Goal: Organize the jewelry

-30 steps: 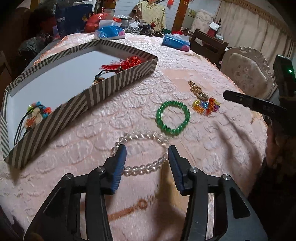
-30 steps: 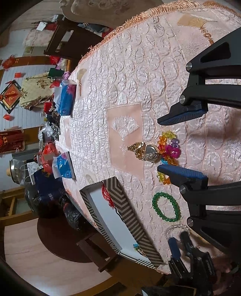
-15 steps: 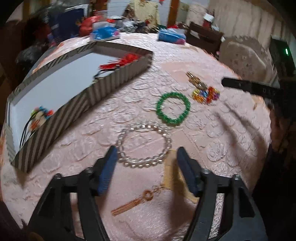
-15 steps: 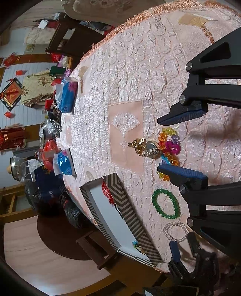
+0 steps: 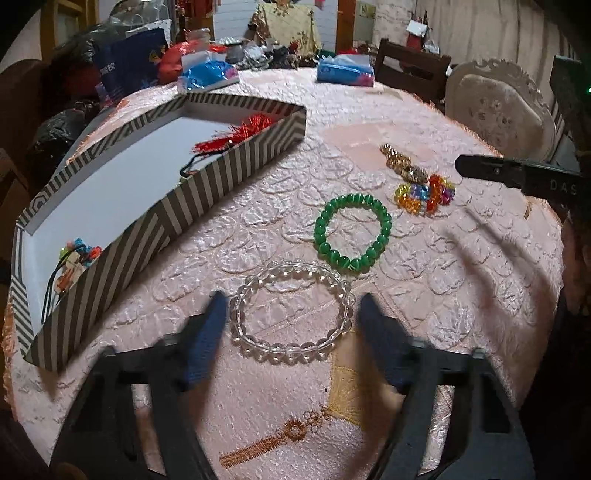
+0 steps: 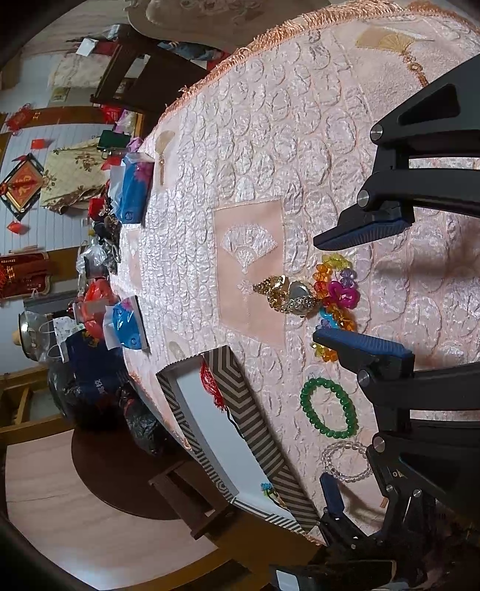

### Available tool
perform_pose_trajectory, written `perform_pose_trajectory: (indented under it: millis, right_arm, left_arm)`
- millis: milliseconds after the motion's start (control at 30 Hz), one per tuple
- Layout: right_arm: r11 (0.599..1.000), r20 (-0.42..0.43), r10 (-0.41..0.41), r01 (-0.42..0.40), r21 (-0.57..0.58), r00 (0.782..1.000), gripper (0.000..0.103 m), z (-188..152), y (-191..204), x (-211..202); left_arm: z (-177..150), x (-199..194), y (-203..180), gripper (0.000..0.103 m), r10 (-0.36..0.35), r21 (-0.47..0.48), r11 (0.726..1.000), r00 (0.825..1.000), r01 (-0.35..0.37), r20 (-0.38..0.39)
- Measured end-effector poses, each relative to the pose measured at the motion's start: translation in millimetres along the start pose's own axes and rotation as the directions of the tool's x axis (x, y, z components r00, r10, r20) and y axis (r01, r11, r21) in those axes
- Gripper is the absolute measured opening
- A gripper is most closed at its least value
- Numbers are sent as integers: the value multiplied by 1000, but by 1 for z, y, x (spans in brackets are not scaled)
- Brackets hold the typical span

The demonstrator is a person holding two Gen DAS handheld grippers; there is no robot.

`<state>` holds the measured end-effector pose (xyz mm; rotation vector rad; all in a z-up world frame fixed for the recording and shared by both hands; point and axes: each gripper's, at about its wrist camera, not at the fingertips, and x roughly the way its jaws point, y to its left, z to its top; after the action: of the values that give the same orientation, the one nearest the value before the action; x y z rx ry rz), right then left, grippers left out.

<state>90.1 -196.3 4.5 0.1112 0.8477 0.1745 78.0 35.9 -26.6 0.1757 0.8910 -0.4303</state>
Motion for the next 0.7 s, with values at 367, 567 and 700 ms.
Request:
perform_pose_trajectory:
  millis: [367,567,700]
  right_arm:
    - [957,-75,227,-236,-171,971,42,-4,41,12]
    - [874,-132,266,-297,-385,955,42,-5,85,34]
    - [889,-140,233,-269,-370,962,42,-1,83,50]
  left_arm:
    - [-15,-24,35,1,75,-183,981,996,-64,55]
    - [-23,-25,43,3,76,-213,975,995,-61,65]
    - [-24,-25,45,3,62,-224,974,996,-45,68]
